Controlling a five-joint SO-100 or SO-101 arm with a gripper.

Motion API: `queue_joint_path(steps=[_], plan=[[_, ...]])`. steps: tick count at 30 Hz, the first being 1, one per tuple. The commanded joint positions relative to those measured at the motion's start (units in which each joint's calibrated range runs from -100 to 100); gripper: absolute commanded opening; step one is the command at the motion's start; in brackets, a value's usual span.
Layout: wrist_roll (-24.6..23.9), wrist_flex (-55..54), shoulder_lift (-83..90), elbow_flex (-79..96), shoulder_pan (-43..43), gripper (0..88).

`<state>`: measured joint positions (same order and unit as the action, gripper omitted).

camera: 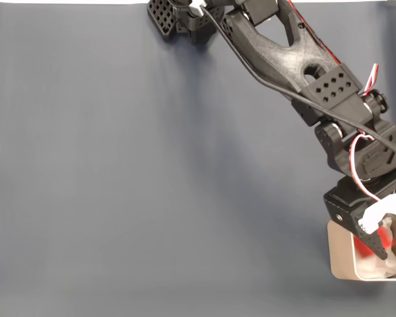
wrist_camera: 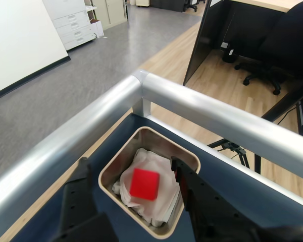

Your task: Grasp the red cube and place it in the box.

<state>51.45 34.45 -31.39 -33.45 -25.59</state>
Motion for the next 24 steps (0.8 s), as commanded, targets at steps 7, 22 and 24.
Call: queue_joint_path(steps=[7, 22, 24], plan=[[1.0, -1.7, 0.7, -3.0, 0.9, 44.1], [1.0, -2.8, 0.5, -2.8, 0.9, 44.2], [1.0, -2.8, 0.5, -2.8, 0.9, 44.2]])
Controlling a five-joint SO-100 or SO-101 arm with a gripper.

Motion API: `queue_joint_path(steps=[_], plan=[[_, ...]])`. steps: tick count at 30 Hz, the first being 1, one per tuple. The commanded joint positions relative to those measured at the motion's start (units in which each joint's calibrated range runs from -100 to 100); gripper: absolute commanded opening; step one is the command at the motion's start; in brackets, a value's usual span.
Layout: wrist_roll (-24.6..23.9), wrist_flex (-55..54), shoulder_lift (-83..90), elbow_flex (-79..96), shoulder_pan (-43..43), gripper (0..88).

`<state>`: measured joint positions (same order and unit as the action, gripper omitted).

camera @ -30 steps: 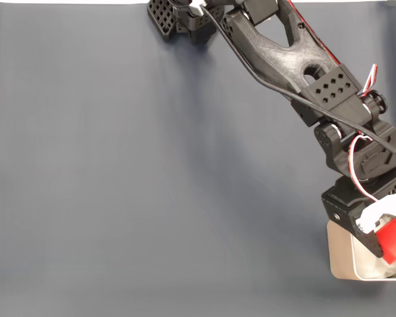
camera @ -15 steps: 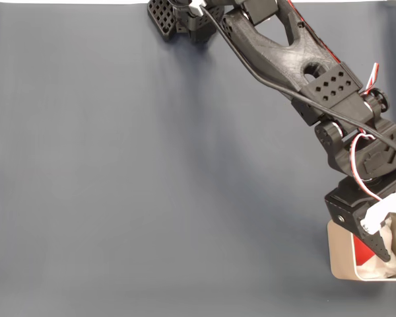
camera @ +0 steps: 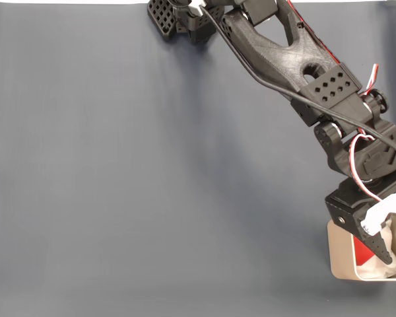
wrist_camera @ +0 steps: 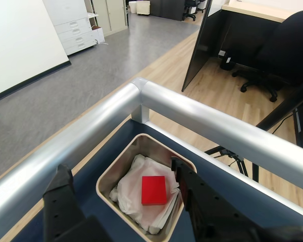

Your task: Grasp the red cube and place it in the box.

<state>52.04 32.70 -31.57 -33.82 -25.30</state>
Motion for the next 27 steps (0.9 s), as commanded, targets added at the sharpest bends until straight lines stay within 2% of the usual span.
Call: queue_joint_path(steps=[1, 12, 14, 17, 18, 27], plan=[[0.5, -1.1, 0.6, -2.4, 0.7, 44.2], [0.4, -1.1, 0.9, -2.4, 0.8, 41.8], [0.4, -0.9, 1.3, -2.1, 1.0, 33.9], [0.0, -1.1, 3.0, -0.8, 2.1, 6.8], [-0.2, -1.1, 3.8, -0.1, 2.7, 0.9], [-0.9, -1.4, 17.9, 12.2, 14.1, 0.0]])
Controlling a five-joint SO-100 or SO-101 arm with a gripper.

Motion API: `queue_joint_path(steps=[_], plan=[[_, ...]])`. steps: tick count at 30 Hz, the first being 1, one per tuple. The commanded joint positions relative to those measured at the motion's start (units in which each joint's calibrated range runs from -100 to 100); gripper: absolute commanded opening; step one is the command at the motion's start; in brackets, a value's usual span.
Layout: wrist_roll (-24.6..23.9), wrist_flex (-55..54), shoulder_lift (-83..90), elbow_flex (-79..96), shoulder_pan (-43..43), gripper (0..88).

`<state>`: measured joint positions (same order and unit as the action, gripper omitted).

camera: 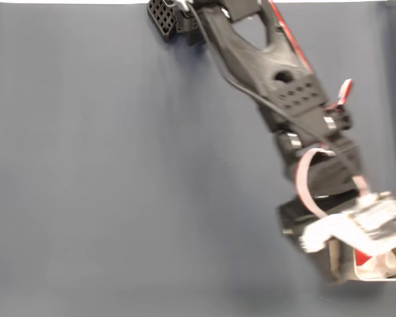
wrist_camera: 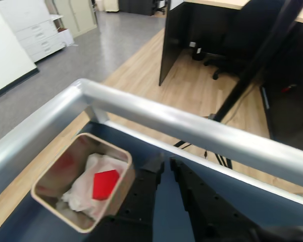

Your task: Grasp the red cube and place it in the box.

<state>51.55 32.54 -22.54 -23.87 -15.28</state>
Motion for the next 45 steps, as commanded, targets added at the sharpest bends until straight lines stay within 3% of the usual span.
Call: queue_joint_path(steps=[1, 9, 20, 29, 41, 45], plan=[[-0.4, -1.2, 11.0, 4.4, 5.6, 0.0], [-1.0, -1.3, 38.0, 32.2, 14.6, 0.0], [-2.1, 0.7, 84.1, 82.2, 16.2, 0.0], [-2.2, 5.0, 110.5, 116.2, 16.4, 0.0], [-4.0, 37.5, 122.4, 123.7, 15.6, 0.0], [-3.4, 42.6, 122.4, 123.7, 15.6, 0.0]])
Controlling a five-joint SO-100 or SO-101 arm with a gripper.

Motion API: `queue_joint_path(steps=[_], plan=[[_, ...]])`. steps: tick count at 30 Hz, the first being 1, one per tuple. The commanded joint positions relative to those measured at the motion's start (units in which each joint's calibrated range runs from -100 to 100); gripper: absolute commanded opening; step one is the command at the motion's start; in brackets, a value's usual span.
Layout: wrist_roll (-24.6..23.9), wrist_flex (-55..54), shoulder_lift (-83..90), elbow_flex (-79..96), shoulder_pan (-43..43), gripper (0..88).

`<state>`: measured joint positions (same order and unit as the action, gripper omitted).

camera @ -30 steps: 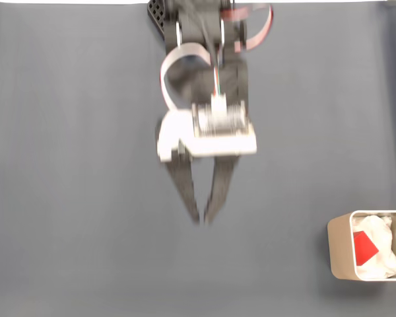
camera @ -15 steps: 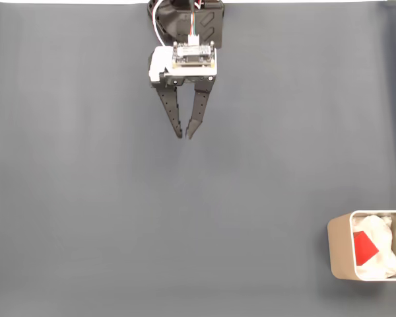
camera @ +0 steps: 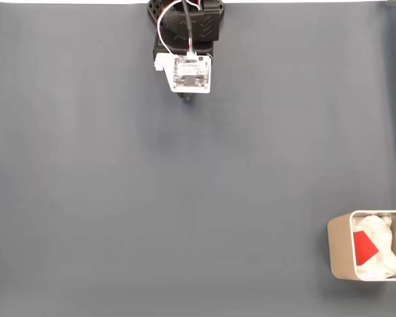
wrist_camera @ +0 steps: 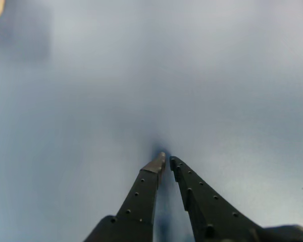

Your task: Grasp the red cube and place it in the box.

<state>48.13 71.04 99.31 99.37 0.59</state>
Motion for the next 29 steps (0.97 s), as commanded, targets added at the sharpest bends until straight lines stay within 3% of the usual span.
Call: queue_joint_path(steps=[1, 29], plan=[[0.0, 4.7, 0.6, 0.5, -0.2, 0.0], [1.0, 4.9, 0.6, 0.5, 0.1, 1.4]])
